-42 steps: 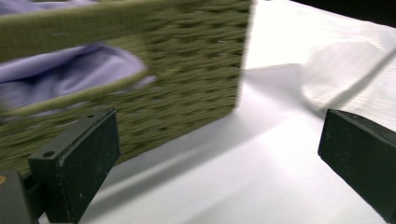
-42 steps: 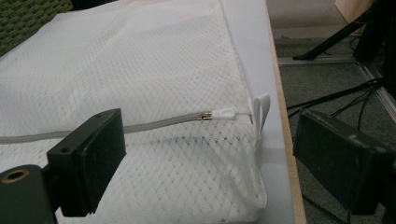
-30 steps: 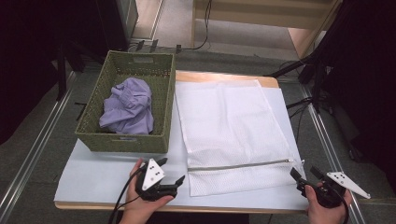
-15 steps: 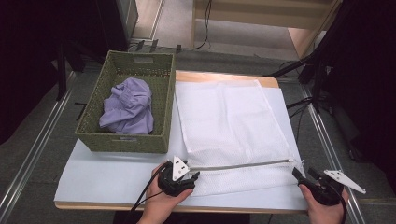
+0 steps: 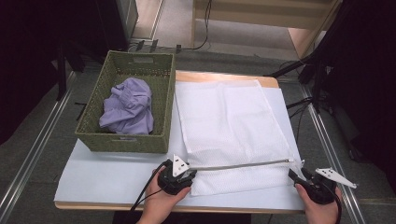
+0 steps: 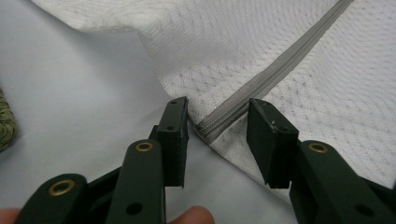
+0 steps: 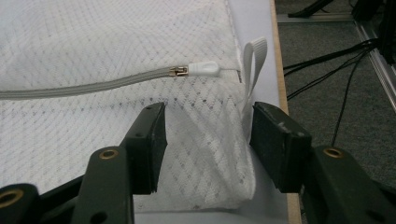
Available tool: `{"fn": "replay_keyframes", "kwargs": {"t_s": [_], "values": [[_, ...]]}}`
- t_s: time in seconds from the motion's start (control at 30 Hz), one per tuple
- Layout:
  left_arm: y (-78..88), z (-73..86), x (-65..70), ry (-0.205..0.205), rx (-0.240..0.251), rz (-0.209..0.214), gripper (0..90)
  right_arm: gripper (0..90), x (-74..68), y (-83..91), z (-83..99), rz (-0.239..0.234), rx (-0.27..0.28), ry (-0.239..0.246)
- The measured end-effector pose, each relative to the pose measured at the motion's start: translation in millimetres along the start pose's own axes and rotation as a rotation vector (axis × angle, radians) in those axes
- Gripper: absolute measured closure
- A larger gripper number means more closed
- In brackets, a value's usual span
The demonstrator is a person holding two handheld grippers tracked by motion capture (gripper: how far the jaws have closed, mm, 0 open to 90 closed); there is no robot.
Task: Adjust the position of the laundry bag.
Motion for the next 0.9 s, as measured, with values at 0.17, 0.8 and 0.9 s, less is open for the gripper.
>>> {"fn": "replay_keyframes", "kwargs": {"t_s": [0.17, 0.8, 0.9], "values": [[-0.1, 0.1, 2.5, -0.038, 0.000, 0.015, 72.6, 59.7, -2.2, -0.4, 0.5, -0.022, -0.003, 0.010], [6.1, -0.7, -22.6, -0.018, -0.014, 0.060, 86.9, 87.9, -16.1, 8.1, 5.9, -0.021, -0.053, 0.023], [10.4, 1.8, -28.8, -0.024, -0.018, 0.053, 86.9, 87.9, -25.8, 12.0, 9.3, -0.019, -0.061, 0.036]]}}
Point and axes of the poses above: each handheld gripper's, and its own axes: y roughly backward along the jaws, z roughly out of its underside, x roughly to its right, the point moved 4 cm from there along -y, roughly forward along the jaws, and after that the axes turned 5 degrees about y, right-handed, at the moved point
